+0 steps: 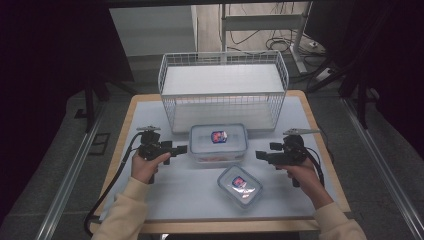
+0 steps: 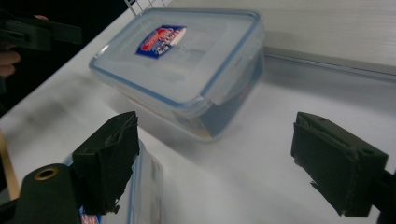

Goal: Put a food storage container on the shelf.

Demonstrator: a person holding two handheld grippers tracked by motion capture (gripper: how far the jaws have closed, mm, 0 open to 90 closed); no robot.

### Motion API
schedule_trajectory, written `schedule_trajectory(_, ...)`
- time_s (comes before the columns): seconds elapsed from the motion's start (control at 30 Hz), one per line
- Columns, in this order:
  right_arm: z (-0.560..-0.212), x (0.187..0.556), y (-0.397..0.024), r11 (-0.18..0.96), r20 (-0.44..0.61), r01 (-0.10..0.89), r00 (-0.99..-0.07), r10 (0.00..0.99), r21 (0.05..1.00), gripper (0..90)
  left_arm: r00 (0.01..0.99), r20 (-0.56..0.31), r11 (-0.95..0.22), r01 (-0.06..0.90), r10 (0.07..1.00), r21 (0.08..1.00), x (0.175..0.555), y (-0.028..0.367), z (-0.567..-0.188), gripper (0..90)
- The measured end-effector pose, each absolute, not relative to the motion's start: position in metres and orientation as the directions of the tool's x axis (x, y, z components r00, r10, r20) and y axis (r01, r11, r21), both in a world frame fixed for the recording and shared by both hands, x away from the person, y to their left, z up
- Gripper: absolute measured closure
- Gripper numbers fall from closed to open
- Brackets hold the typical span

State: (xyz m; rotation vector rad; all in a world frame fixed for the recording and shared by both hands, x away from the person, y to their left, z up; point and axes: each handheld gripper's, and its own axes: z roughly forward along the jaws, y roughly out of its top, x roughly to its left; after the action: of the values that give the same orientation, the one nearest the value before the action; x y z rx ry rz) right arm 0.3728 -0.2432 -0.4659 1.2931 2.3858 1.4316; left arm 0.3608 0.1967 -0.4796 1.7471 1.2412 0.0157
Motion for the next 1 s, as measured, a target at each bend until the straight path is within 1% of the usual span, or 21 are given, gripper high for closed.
schedule_trajectory(0.13, -0.470, 0.384, -0.234, 0.191, 0.379, 0.648, -0.631, 0.676, 0.737, 14.1, 0.471, -0.516, -0.005, 0.743, 0.716, 0.670, 0.377, 0.189, -0.485, 13.3)
schedule_trajectory(0.33, -0.472, 0.411, -0.220, 0.176, 0.439, 0.695, -0.607, 0.662, 0.697, 11.8, 0.469, -0.553, -0.021, 0.775, 0.689, 0.632, 0.396, 0.177, -0.500, 12.0)
schedule_trajectory(0.43, -0.476, 0.423, -0.212, 0.182, 0.448, 0.710, -0.600, 0.662, 0.681, 10.6, 0.468, -0.566, -0.020, 0.782, 0.679, 0.623, 0.402, 0.177, -0.504, 11.7)
schedule_trajectory(0.6, -0.488, 0.444, -0.201, 0.172, 0.491, 0.756, -0.561, 0.667, 0.631, 9.6, 0.464, -0.586, -0.017, 0.793, 0.664, 0.609, 0.408, 0.177, -0.510, 11.7)
schedule_trajectory(0.7, -0.495, 0.450, -0.198, 0.155, 0.524, 0.779, -0.540, 0.659, 0.608, 9.5, 0.461, -0.605, -0.016, 0.803, 0.649, 0.595, 0.410, 0.176, -0.512, 12.2)
schedule_trajectory(0.77, -0.500, 0.452, -0.195, 0.160, 0.528, 0.785, -0.537, 0.658, 0.599, 9.5, 0.451, -0.622, -0.001, 0.810, 0.640, 0.586, 0.412, 0.175, -0.515, 12.2)
schedule_trajectory(0.87, -0.503, 0.453, -0.191, 0.154, 0.554, 0.798, -0.529, 0.643, 0.583, 10.2, 0.454, -0.628, -0.008, 0.815, 0.632, 0.580, 0.412, 0.174, -0.517, 14.3)
schedule_trajectory(1.0, -0.508, 0.454, -0.185, 0.160, 0.574, 0.806, -0.529, 0.625, 0.569, 12.4, 0.465, -0.636, -0.021, 0.817, 0.616, 0.577, 0.411, 0.173, -0.519, 20.2)
